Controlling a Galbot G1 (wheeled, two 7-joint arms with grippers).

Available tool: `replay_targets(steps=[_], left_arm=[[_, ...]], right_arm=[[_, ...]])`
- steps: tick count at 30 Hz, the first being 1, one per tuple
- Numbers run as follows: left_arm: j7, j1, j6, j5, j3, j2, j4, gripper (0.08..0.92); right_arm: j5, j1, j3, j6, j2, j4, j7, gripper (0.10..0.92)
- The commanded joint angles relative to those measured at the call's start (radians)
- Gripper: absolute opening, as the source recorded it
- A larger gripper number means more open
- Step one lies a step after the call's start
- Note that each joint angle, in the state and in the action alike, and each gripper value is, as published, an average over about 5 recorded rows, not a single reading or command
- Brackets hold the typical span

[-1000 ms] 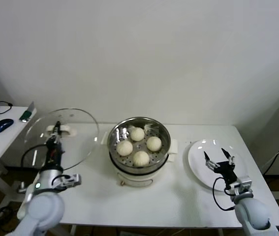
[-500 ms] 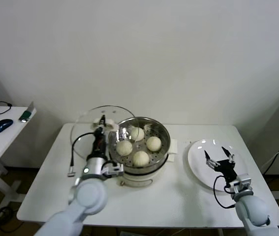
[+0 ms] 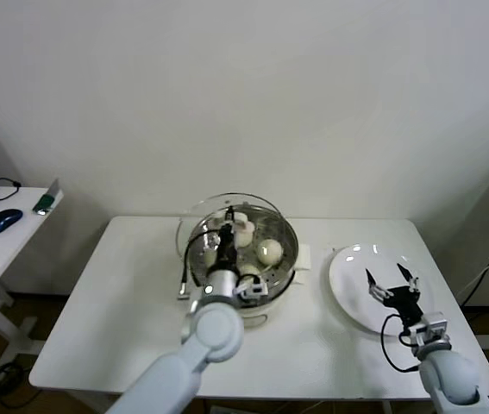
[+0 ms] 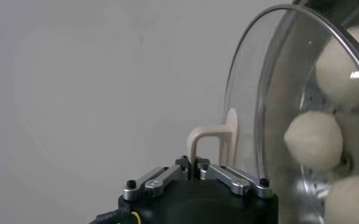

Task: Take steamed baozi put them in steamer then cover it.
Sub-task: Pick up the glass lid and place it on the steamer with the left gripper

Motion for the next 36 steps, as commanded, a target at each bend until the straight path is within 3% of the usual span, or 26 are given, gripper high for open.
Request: replay_targets(steps=[1,36], left_arm=[[0.021,-0.037,0.049,0.025,0.054,-0.075,0.086,0.142],[-0.008,0.003,0.049,0.029,0.035,-0.071,0.109,0.142]], right_arm=[[-0.01,-0.006,0.019,0.008,0.006,-0.007,-0.006,0.823],[-0.037,0.009,0.02,0.02,0.027,-0.023,-0.016,0.823]])
